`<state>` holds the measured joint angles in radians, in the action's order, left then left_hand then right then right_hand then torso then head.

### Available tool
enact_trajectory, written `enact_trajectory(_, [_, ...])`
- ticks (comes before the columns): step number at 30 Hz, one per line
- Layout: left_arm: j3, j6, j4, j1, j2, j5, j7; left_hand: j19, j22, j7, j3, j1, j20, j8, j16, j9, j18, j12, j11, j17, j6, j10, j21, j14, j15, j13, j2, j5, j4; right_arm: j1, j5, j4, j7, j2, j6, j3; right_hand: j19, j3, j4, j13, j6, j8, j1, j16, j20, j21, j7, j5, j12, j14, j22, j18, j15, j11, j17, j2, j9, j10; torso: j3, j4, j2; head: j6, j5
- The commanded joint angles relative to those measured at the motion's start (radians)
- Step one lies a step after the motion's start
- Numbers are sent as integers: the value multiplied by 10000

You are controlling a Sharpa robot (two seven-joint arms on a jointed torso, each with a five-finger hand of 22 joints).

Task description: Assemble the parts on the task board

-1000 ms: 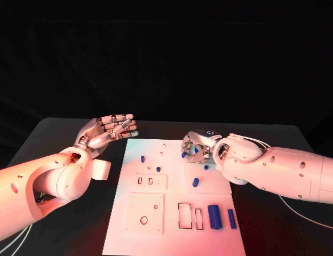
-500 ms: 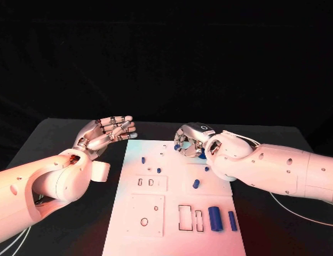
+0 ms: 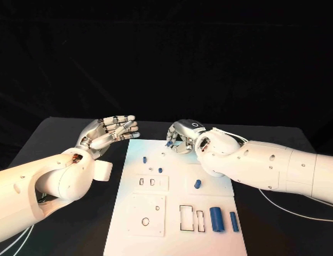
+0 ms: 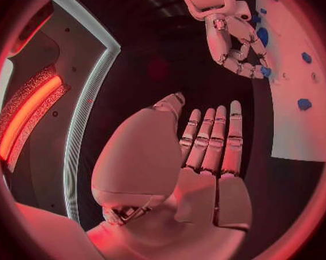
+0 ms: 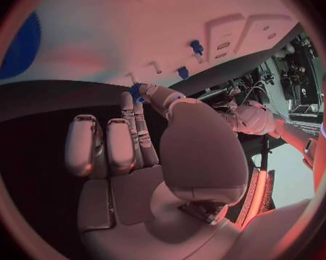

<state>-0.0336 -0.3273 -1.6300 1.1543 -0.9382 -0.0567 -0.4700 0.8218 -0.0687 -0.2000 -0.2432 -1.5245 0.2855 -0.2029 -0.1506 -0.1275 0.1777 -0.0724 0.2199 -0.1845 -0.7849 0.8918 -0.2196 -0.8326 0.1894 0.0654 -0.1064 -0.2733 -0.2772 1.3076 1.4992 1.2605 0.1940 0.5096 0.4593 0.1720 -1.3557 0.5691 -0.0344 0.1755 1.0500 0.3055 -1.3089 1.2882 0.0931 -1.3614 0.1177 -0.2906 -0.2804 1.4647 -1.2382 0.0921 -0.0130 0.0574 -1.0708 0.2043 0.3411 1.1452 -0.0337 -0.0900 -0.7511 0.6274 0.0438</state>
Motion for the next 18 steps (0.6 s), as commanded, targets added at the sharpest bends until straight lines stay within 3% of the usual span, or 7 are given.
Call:
enact_trajectory(1, [-10,197,-21,30,44,35,-46,-46,13,-615,-47,6,2,1,32,6,8,52,9,0,53,-55,37,46,-3,-2,-114,41,-6,-1,64,-176,-39,-147,-96,-5,-84,70,25,18,-32,24,-50,33,-16,-63,44,-68,-56,216,-19,-181,-43,21,-8,-96,9,-24,-3,-14,1,-11,-6])
enact_trajectory(9, [-10,217,-20,55,98,35,-43,-46,13,-615,-47,6,2,1,32,6,8,52,9,0,53,-55,37,46,-3,-2,-114,41,-6,-14,49,-648,-86,-507,-168,-5,-84,76,30,19,-40,23,-54,44,-16,-64,47,-68,-58,218,-21,-181,-42,22,-22,-94,13,-28,-14,-39,0,-24,-12])
enact_trajectory(18, [-10,238,-15,74,118,35,-28,-53,12,-609,-70,-1,4,-9,34,3,11,45,6,-3,43,-43,47,46,-3,0,-121,46,5,-47,-33,-996,-159,-714,-405,-1,-63,83,31,20,-65,21,-47,42,-16,-45,59,-64,-62,215,8,-175,-38,32,-5,-84,26,-44,-12,-22,-7,-6,-60])
